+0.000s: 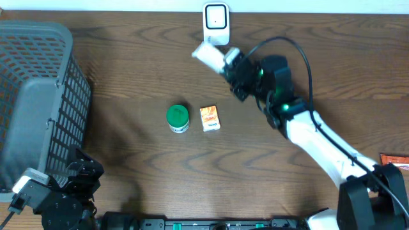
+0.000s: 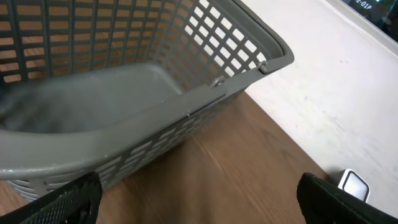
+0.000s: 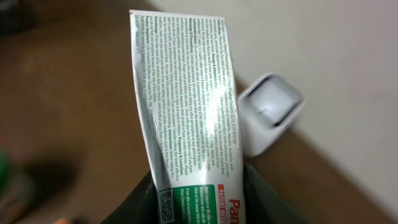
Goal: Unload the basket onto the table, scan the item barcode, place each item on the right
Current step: 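Hold the Panadol box barcode against the scanner face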
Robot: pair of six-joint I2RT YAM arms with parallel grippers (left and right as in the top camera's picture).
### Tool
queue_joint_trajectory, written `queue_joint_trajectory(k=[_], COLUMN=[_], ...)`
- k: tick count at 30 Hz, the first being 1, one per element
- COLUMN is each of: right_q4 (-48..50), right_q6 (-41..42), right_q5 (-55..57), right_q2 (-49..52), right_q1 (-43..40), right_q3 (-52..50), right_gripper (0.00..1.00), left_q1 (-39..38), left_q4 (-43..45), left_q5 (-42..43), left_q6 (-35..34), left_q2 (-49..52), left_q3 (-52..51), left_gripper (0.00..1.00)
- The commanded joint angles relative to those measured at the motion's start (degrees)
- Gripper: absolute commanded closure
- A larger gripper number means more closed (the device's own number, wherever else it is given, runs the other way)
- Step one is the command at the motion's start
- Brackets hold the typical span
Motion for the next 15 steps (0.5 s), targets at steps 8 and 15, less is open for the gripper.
queue_joint_trajectory(k=[8,15], right_q4=[0.2,0.2], right_q6=[-12.0,-19.8], right_q5=[14.3,23.9], right_q2=[23.2,37.1], right_q1=[-1.6,-2.0], right_q3=[24.5,40.7], right_gripper=[0.79,0.78], left_q1=[0.2,0.2], left_q4=[0.0,0.0], left_q5=[-0.3,-0.3], left_q6=[-0.1,-0.1], left_q2=[-0.1,-0.1], left_q3=[-0.1,-0.1], left_gripper=[0.02,0.02])
